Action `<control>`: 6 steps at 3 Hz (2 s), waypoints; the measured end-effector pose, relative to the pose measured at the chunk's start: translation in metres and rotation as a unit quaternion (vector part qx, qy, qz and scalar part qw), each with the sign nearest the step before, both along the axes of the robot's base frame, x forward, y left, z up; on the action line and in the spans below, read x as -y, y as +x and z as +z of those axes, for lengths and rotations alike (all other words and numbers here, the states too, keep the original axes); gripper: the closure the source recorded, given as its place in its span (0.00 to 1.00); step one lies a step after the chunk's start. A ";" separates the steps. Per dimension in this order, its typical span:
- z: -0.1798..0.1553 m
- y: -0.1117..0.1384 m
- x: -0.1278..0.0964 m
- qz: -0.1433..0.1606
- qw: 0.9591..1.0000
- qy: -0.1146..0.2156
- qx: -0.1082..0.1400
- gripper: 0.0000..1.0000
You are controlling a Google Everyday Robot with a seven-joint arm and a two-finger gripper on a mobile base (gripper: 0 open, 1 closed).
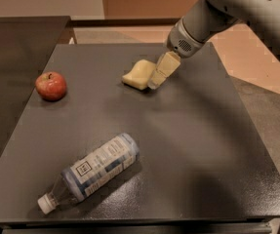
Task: Move sponge near blue plastic bottle
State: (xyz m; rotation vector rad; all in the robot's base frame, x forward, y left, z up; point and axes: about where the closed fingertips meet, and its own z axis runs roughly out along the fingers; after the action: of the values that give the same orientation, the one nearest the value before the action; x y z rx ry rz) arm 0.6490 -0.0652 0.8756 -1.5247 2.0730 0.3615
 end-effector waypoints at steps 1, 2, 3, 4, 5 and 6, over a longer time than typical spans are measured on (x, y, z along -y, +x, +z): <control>-0.015 0.005 -0.010 0.004 1.000 0.007 -0.014 0.00; -0.025 0.007 -0.016 0.007 1.000 0.013 -0.023 0.00; -0.029 0.008 -0.019 0.007 0.999 0.017 -0.028 0.00; -0.032 0.010 -0.023 0.006 0.999 0.023 -0.035 0.18; -0.035 0.011 -0.024 0.006 0.998 0.024 -0.049 0.42; -0.034 0.011 -0.023 0.007 0.998 0.022 -0.055 0.65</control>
Offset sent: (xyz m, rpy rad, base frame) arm 0.0096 0.0203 -0.0326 0.0404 0.0640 0.0127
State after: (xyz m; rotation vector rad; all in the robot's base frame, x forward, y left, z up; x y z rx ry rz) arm 0.6601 -0.0421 0.8417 -1.5239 2.1247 0.5034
